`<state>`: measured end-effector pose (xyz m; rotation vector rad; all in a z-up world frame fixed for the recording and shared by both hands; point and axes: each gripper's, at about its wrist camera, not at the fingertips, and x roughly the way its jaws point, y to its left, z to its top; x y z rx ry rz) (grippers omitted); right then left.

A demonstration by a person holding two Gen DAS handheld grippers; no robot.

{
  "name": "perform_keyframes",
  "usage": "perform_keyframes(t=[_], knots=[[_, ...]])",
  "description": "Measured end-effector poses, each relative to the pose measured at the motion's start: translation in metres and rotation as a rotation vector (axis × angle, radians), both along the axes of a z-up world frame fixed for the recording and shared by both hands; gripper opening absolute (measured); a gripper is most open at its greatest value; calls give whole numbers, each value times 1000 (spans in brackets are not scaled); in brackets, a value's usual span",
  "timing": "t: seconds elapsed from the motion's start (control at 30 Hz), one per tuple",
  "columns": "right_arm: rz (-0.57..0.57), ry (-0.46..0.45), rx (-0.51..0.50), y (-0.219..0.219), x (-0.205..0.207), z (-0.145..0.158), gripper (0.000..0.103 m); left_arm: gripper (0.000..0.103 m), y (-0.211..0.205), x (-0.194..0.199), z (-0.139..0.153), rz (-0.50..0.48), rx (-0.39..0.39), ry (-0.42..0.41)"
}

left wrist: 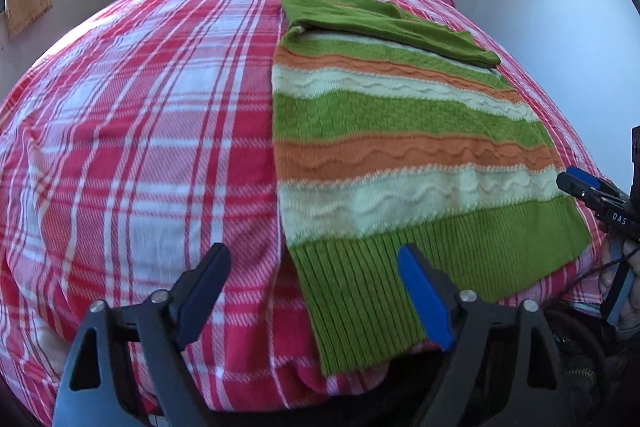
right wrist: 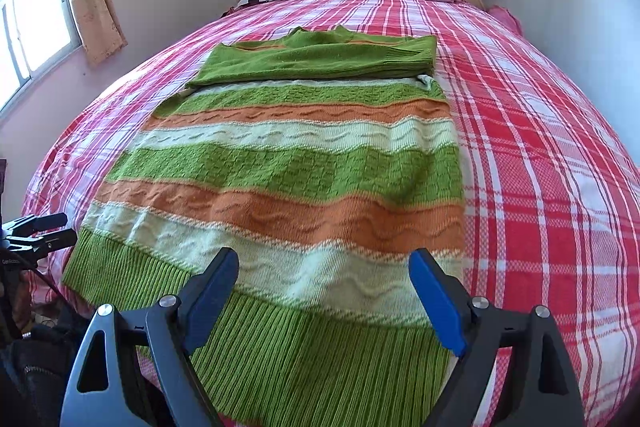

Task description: Fold small clothes

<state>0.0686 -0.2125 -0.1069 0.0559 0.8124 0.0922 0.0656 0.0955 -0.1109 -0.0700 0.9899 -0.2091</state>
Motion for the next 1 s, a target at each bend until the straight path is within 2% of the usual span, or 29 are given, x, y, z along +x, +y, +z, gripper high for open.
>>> perform_keyframes(t=[0.1, 0.17, 0.23, 0.27, 0.33, 0.6, 0.7, 0.77, 0.87, 1.0], knots=[[-4, -3, 1, 0, -7, -2, 88, 75, -3, -6, -1, -1, -6, 14], [-3, -3, 7, 0, -9, -4, 88, 64, -3, -9, 0, -2, -18, 15], [-2, -7, 7, 1, -10, -4, 88, 60, -3, -10, -1, -4, -27, 29], [-1, -9, 6, 1, -11, -4, 88, 51, -2, -10, -3, -1, -35, 33], [-4, -13, 1, 2, -11, -5, 88, 41, -2, -11, -6, -3, -54, 49], [-4, -6, 4, 3, -11, -8, 88, 42, -1, -7, -21, 3, -88, 116], [-4, -7, 6, 2, -12, -6, 88, 41, -3, -7, -22, -8, -93, 111], [-8, -11, 11, 0, -15, -2, 88, 23, -4, -8, -22, -22, -103, 111], [-31, -16, 34, -13, -26, 4, 88, 14, -8, -11, -18, -30, -81, 83], [-113, 2, 49, -38, -48, 4, 88, 14, -15, -15, -11, -46, -15, 40]])
